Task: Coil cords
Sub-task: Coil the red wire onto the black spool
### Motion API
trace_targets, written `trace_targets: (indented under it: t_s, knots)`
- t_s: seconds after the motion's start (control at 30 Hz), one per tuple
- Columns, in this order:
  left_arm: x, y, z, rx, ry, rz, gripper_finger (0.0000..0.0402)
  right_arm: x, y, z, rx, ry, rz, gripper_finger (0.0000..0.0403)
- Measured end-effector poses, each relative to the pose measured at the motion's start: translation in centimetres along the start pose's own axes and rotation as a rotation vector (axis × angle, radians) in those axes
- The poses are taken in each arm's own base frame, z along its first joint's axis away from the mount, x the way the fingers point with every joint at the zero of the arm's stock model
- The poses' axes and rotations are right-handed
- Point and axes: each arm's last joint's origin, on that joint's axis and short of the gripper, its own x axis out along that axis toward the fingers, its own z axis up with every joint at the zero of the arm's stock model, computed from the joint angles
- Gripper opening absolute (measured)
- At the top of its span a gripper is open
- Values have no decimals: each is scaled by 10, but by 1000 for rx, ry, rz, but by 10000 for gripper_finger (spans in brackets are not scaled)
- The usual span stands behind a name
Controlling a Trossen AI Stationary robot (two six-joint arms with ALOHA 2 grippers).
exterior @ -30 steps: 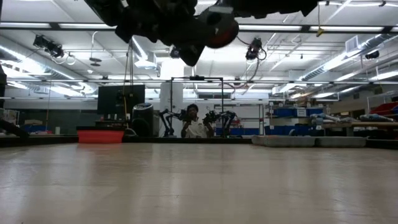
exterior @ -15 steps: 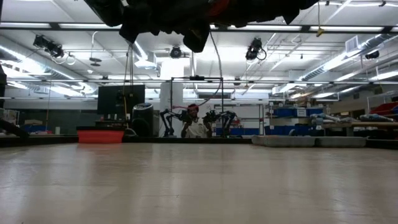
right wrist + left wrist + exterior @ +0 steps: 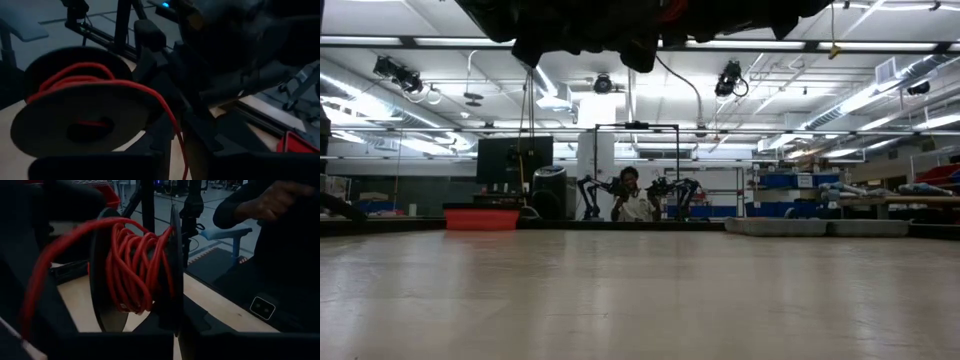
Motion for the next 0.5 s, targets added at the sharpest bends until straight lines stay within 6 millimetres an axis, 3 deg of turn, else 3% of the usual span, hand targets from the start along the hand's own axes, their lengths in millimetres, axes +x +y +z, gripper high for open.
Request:
trace_targets:
  t_s: [0.3, 0.5]
  knots:
    - [0, 1, 0, 14, 5, 19, 6, -4, -6, 2, 72, -50, 16, 43]
    - [0, 2, -1, 38, 25, 71, 6, -9, -8, -17, 162, -101, 18, 43]
